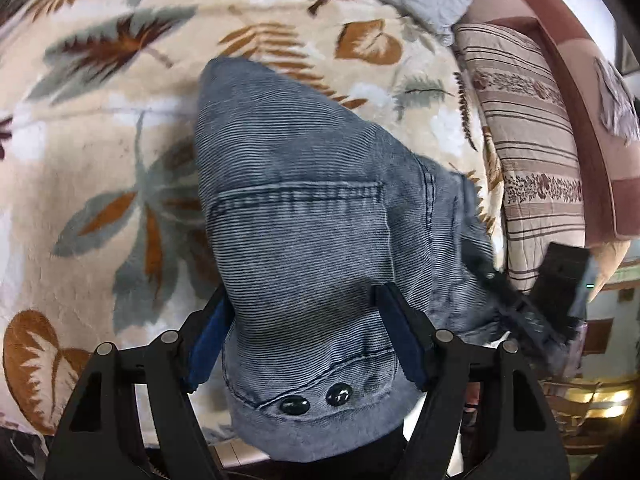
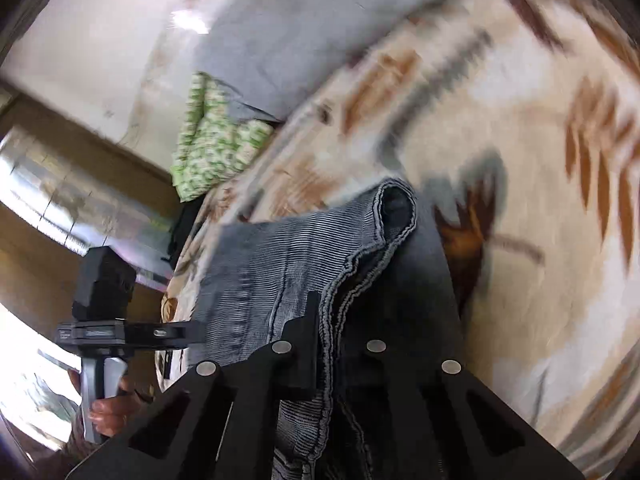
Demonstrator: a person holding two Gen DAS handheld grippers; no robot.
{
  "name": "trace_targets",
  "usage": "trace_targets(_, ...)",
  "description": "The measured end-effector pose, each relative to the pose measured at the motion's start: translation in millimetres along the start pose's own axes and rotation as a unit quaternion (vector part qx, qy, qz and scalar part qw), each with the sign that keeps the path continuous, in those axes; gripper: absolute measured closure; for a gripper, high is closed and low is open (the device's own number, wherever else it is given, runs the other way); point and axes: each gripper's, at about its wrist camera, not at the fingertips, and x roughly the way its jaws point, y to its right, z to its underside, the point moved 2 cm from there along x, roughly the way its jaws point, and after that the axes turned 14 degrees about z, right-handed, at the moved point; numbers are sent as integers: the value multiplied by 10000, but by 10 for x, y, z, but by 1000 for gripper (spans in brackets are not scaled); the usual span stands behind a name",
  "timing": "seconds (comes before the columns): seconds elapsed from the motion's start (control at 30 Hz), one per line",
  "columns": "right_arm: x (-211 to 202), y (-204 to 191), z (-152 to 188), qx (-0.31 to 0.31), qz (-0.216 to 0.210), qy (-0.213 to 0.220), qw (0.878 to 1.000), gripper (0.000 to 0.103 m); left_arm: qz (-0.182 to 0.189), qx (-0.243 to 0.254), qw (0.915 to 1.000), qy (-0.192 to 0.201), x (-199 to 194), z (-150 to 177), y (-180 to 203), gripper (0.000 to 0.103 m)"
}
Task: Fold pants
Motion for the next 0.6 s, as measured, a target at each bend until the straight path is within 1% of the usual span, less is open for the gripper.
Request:
trace_targets(0.07, -45, 6, -25, -193, 273, 97, 9994, 97, -139, 106, 9998, 67, 45, 21, 33, 30)
trace_targets(0.13, 52, 124, -9, -216, 573, -52, 9981, 97, -479, 221, 9986, 106, 152, 26, 28, 30)
trace_targets(0.17, 149, 208, 28, -211, 733, -182, 9969, 97, -582, 249, 9979, 95, 203, 36, 11, 30)
trace_targets(0.23, 199, 315, 79, -165, 803, -262, 9963, 94, -709, 250, 9971, 129, 267, 47, -7, 28)
trace_targets(0.3, 233, 364, 97, -47, 720, -251, 9971, 94, -705, 225, 9971, 173, 246, 56, -19, 28)
trace_targets(0.33, 210, 366, 103, -7, 680, -250, 9974, 89, -710, 213, 9971, 181, 237, 56, -19, 28)
trace_targets(0.4, 207, 357, 100, 8, 664, -287, 9974, 87, -717, 182, 9971, 180, 227, 58, -16, 28)
trace_targets(0.47, 154, 331, 87, 8, 639, -319, 9974, 81, -707, 112, 9972, 201, 204, 72, -17, 28)
trace_targets(0.5, 141, 314, 66, 23, 623, -315, 9976, 74, -710, 93, 9972, 207, 203, 76, -18, 28)
trace_targets(0.53, 114, 296, 55, 33, 580, -308, 9978, 63, -721, 73, 9971, 219, 192, 84, -15, 28)
trace_targets(0.57, 73, 296, 47, 34, 573, -289, 9979, 58, -734, 63, 9970, 227, 179, 99, -5, 28)
trace_targets(0.6, 34, 293, 39, 24, 602, -259, 9978, 49, -756, 63, 9968, 234, 161, 126, 7, 28)
